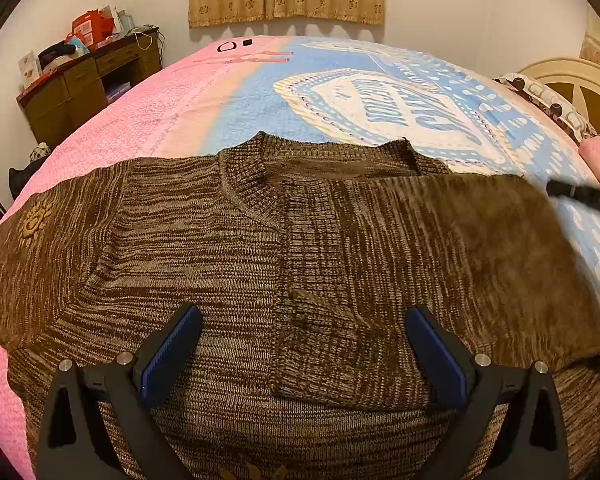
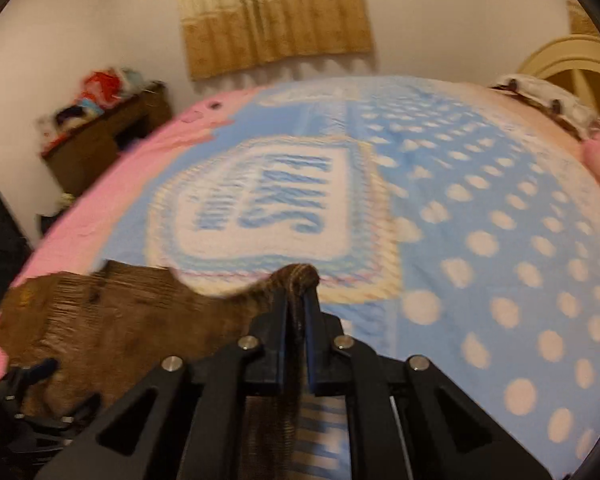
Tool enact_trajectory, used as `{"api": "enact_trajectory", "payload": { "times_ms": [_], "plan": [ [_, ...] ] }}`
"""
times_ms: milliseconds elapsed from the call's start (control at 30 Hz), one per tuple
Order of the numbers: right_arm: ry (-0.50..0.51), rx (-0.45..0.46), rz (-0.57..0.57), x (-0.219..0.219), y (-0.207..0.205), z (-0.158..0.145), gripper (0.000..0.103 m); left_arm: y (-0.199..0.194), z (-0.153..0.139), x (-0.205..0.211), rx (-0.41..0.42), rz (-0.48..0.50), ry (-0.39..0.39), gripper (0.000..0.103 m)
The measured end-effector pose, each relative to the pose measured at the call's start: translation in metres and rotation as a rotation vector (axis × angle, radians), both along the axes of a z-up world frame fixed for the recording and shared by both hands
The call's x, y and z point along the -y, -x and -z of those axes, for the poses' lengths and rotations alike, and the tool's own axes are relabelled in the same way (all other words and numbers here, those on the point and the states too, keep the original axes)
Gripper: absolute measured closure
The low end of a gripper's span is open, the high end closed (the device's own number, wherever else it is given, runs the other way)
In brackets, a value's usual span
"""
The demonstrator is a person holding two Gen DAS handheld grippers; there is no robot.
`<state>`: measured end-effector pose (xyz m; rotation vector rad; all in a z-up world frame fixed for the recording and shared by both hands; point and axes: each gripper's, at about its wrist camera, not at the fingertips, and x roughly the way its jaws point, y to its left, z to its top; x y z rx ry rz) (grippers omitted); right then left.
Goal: Fold small clothes
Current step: 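Grasp the other sleeve with the left gripper and fold it across the body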
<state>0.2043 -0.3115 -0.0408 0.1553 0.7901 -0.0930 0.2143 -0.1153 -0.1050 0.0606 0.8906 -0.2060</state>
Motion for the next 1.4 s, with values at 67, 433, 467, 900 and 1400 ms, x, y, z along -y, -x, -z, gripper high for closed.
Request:
{"api": "enact_trajectory", "payload": {
  "times_ms": [67,433,467,900,1400],
  "plan": [
    [0.062,-0.096,0.057,0.007,-0.005,0.017,0.087,0.0,0.0,0.0,0.0,0.0,0.002,0.001],
    [-0.148,0.156,0.042,-0.043,0.103,-0.045,0.039,0.034,-0.045,-0.103,0.106,-0.14,0.035,0.001],
    [-0.147,0.173,0.021,-0.056,0.111,-0.047,0.035,0.037,-0.05,-0.124,0.118,-0.178,0.05,0.001],
    [-0.156,0.15,-0.265,-0.192,0.142,-0.035,0.035,0.042,-0.025,-0.386,0.027,-0.765,0.361,0.001],
    [-0.217,0.085,-0.21,-0.194,0.143,-0.021,0.035,0.014,-0.012,-0.391,0.063,-0.844,0.259,0.083]
  ]
}}
